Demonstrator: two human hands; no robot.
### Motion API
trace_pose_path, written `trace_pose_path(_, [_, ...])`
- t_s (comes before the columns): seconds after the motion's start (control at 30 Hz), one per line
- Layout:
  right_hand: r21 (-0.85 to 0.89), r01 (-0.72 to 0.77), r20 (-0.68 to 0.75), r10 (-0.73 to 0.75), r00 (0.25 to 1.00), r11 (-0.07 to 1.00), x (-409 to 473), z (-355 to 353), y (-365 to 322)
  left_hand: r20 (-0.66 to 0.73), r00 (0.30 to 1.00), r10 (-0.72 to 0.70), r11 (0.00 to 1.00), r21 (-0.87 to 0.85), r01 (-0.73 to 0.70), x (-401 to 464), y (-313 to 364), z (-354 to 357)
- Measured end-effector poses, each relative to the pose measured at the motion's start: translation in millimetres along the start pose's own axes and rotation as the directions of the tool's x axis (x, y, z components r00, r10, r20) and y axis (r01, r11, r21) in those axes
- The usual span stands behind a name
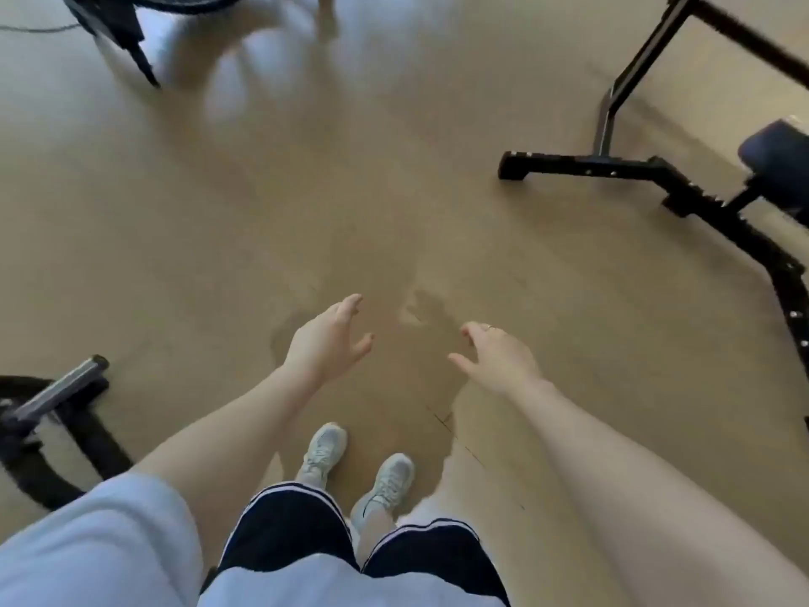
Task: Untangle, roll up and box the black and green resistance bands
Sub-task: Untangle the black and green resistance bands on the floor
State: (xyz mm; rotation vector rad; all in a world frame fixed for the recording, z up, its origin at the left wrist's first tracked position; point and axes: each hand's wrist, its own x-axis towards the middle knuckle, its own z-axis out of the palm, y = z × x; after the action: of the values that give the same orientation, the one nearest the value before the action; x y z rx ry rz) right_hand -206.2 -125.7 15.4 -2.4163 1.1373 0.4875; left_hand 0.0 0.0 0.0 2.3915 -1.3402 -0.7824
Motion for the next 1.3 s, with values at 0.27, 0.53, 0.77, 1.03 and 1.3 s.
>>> trace_pose_path(0.27, [-0.075, 0.345, 0.088, -0.338, 0.937, 0.936, 66, -4, -125, -0.234, 0.907, -0.350, 0.934, -0.165, 0.317, -52, -91, -53])
trace_pose_path(0.53, [-0.075, 0.607, 0.200, -0.585, 0.786, 0.791, 116, -3, -288, -0.370, 0.698, -0.613, 0.784, -0.398, 0.477, -84, -197, -113])
trace_pose_path(0.77, [0.148, 0.503, 0.223, -0.524, 0.822, 0.852, 206, -24, -420, -0.328, 0.713, -0.619, 0.779, -0.373, 0.504, -36, -303, -192])
trace_pose_path(1.03, [0.191, 0.505, 0.237, -0.539, 0.808, 0.842, 301, -54, -589, -0.328, 0.655, -0.681, 0.708, -0.521, 0.477, 13, -419, -314])
trace_pose_path(1.3, [0.209, 0.524, 0.208, -0.561, 0.801, 0.826, 421, -81, -700, -0.385, 0.657, -0.648, 0.730, -0.560, 0.392, 95, -521, -404])
